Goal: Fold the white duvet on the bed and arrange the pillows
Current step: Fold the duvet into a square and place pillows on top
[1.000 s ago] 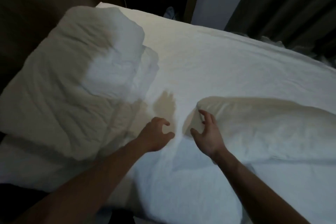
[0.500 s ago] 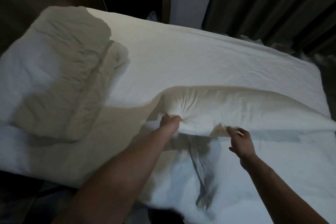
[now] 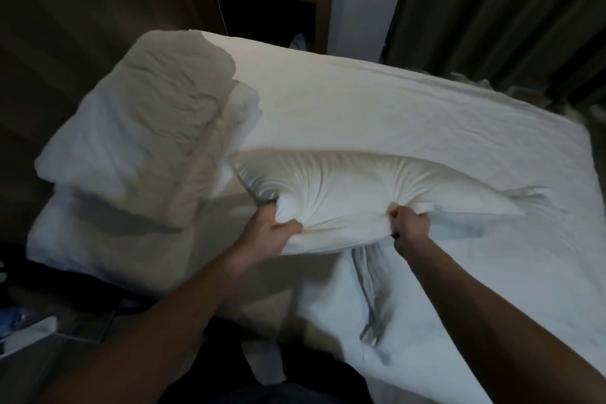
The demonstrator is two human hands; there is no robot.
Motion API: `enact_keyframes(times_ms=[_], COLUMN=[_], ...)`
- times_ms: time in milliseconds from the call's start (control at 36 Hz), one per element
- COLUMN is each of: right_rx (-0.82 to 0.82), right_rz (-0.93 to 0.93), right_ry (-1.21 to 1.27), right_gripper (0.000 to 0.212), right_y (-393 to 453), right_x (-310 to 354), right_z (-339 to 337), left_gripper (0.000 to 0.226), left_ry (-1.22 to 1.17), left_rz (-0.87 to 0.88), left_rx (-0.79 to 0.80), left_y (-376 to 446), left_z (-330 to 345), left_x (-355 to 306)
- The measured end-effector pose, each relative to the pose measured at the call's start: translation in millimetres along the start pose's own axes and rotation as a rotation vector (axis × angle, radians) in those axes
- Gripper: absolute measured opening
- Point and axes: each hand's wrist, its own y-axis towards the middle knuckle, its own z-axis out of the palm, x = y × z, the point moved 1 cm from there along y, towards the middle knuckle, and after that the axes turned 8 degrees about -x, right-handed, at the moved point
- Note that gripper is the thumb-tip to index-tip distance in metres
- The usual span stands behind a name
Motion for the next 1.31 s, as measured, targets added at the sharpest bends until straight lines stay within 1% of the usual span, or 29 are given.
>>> enact_keyframes(times_ms=[56, 139, 194, 278, 333, 444, 500, 583, 667, 722, 750, 778, 833, 917, 1000, 1056, 1111, 1167, 1222, 1250, 1278, 1306], right_rx=[0.062, 0.115, 0.13, 0.147, 0.165, 0.219, 0.245, 0.31, 0.363, 0.399, 0.421, 0.446, 0.496, 0.567, 0.605, 0.649, 0.7, 0.751, 0.773, 0.766, 0.76, 0.751], right_rz=[-0.103, -0.204, -0.266, -0.304, -0.323, -0.376, -0.375, -0.406, -0.497, -0.553, -0.575, -0.593, -0.617, -0.639, -0.609, -0.587, -0.585, -0.533, -0.423, -0.37, -0.318, -0.249], right_ry=[-0.022, 0.019, 0.047, 0.084, 0.098, 0.124, 0.142, 0.171, 0.177, 0.175, 0.174, 0.166, 0.121, 0.081, 0.04, -0.029, -0.116, -0.276, -0.47, -0.545, -0.599, -0.611], right_gripper=[0.016, 0.03, 0.032, 0.025, 0.025, 0.026, 0.027, 0.033, 0.035, 0.034, 0.037, 0.042, 0.05, 0.053, 0.06, 0.064, 0.061, 0.059, 0.055, 0.046, 0.03, 0.019], right_y=[-21, -50, -66, -92, -109, -145, -165, -196, -226, -246, -256, -266, -284, -313, -332, -335, -333, -329, -323, -319, -315, -309], right_x=[-3, -3, 0, 6, 8, 14, 18, 27, 36, 45, 51, 57, 67, 81, 81, 75, 66, 53, 31, 19, 7, -5], right_z=[19, 51, 74, 108, 133, 189, 220, 270, 323, 361, 381, 399, 436, 485, 527, 548, 564, 575, 581, 583, 584, 584], left_gripper=[0.021, 0.016, 0.013, 0.023, 0.026, 0.02, 0.017, 0.014, 0.026, 0.039, 0.043, 0.045, 0.04, 0.032, 0.037, 0.041, 0.04, 0.047, 0.061, 0.074, 0.085, 0.092], left_ry=[0.023, 0.014, -0.005, -0.028, -0.028, -0.041, -0.04, -0.019, 0.008, -0.024, -0.061, -0.102, -0.141, -0.145, -0.146, -0.126, -0.131, -0.139, 0.041, 0.181, 0.286, 0.324], left_rz=[0.028, 0.077, 0.102, 0.131, 0.154, 0.195, 0.206, 0.202, 0.227, 0.206, 0.187, 0.176, 0.192, 0.231, 0.227, 0.168, 0.115, 0.02, -0.154, -0.249, -0.304, -0.31], left_rx=[-0.014, -0.034, -0.049, -0.076, -0.107, -0.245, -0.308, -0.39, -0.502, -0.583, -0.622, -0.651, -0.706, -0.766, -0.805, -0.796, -0.697, -0.606, -0.479, -0.396, -0.319, -0.263], left_y=[-4, -8, -7, 1, 10, 31, 41, 59, 76, 88, 95, 102, 115, 138, 157, 170, 182, 195, 201, 201, 201, 199], left_z=[-26, -65, -91, -133, -162, -219, -247, -290, -333, -359, -372, -384, -408, -434, -452, -460, -462, -460, -455, -452, -448, -444], left_x=[2, 3, 5, 7, 8, 9, 10, 17, 25, 27, 28, 29, 30, 40, 55, 75, 99, 122, 147, 163, 178, 192])
